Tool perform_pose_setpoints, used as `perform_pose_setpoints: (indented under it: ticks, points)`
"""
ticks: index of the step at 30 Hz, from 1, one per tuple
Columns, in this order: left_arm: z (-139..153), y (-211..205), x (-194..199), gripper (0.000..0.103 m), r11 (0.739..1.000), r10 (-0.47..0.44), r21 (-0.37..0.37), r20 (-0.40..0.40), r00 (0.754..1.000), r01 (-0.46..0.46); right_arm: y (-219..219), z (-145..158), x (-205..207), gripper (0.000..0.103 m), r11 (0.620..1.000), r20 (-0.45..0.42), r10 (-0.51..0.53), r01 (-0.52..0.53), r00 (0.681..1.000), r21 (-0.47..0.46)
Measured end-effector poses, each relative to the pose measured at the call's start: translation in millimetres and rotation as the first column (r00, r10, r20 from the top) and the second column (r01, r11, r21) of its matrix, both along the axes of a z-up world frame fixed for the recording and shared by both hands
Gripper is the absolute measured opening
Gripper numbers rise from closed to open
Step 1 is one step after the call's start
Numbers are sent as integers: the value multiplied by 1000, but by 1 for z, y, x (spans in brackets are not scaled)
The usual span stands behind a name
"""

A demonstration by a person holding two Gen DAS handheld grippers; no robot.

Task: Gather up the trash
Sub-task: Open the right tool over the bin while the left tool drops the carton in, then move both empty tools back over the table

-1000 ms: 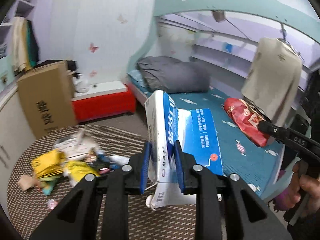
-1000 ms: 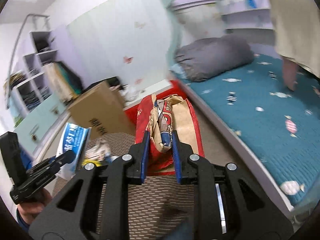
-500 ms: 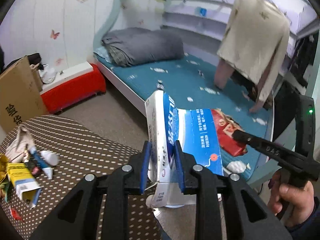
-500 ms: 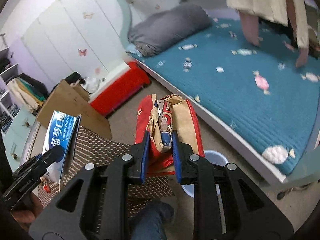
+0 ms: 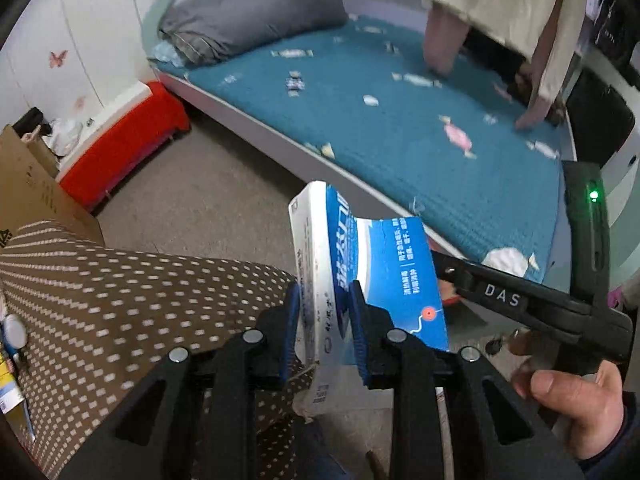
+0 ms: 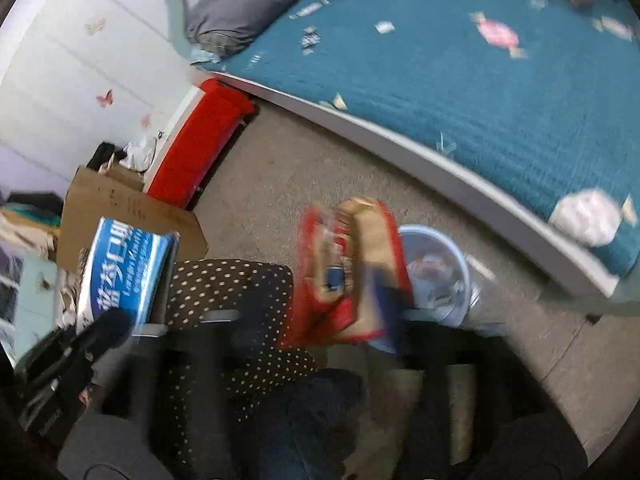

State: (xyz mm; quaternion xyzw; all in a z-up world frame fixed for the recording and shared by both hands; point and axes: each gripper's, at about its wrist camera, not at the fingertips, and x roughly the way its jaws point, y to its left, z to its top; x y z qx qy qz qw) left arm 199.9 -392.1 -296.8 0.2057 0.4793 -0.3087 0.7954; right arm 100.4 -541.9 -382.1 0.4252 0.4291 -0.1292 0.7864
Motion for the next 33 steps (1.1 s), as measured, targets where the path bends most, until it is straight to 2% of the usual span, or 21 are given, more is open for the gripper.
perform_pose_setpoints:
  ticks: [3, 5, 6, 7, 13, 22, 29, 33]
  points:
    - [-17, -12, 4, 30, 999, -19, 50, -18, 1000, 20, -11, -8, -11, 88, 997, -22, -73, 73, 997, 17]
    - [-29, -20, 7, 55, 996, -39, 82, -33, 999, 42, -13, -5, -19, 89, 995, -11, -98, 99, 995, 16]
    - [-32, -24, 9, 79, 995, -41, 91, -35, 999, 45, -13, -2, -20, 90, 995, -8, -101, 101, 995, 6]
    - [-32, -23, 9, 83, 995, -42, 86, -23, 999, 44, -14, 1, -23, 90, 995, -3, -101, 101, 995, -6]
    - [-15, -9, 7, 87, 999, -15, 32, 4, 1000, 15, -5, 32, -34, 97, 990, 45, -119, 122, 992, -66]
    - [42, 31, -13, 88, 995, 23, -99, 89, 996, -14, 20, 92, -34, 97, 976, 116, -108, 127, 987, -176]
    - [88, 67, -33, 91, 980, 43, -200, 137, 990, -15, 52, 146, -41, 97, 959, 192, -84, 132, 978, -250]
    - [109, 90, -42, 92, 966, 70, -257, 159, 985, -28, 74, 173, -40, 97, 951, 218, -33, 98, 975, -293]
